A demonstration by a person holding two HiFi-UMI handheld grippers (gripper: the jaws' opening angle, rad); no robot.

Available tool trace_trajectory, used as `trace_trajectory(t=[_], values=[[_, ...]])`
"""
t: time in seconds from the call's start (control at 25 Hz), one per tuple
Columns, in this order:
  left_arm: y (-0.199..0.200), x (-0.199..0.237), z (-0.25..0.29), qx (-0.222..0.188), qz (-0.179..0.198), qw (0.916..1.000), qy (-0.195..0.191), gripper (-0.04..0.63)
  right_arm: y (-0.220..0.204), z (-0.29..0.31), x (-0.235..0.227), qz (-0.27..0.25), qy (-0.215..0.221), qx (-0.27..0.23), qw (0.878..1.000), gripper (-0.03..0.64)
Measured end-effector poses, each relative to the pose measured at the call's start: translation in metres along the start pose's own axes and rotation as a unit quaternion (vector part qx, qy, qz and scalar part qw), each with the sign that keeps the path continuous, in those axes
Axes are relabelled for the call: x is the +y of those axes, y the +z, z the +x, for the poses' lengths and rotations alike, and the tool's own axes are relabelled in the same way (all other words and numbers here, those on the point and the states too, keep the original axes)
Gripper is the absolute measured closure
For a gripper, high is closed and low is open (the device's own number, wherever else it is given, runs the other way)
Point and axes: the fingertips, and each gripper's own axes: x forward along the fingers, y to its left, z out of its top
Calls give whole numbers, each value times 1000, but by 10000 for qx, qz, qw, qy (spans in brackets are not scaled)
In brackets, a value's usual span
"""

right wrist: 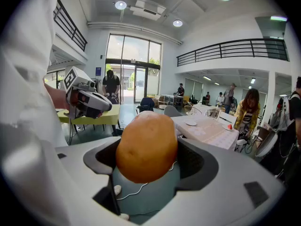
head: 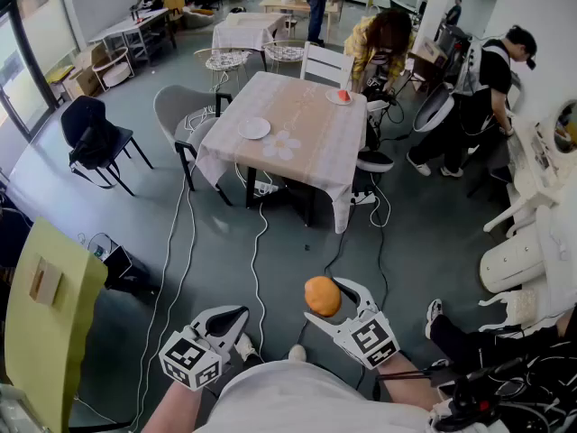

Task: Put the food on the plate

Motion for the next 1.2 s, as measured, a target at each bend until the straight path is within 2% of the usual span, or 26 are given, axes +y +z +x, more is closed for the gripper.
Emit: trace_trajectory(t=[0.24, 0.6, 0.84, 1.2], values=[[14, -9, 27, -120, 152, 9998, -34, 586, -7, -14, -25, -25, -117, -97, 9999, 241], [18, -19, 48, -52, 217, 9996, -176, 586, -19, -26, -38, 86, -228, -21, 9997, 241], [21, -18, 53, -74, 169, 9998, -67, 586, -23, -26, -44, 162, -128, 1, 9998, 241], [18, 26, 53, -59, -11, 9999, 115, 586, -17, 16, -62, 155, -34, 91, 9998, 242]])
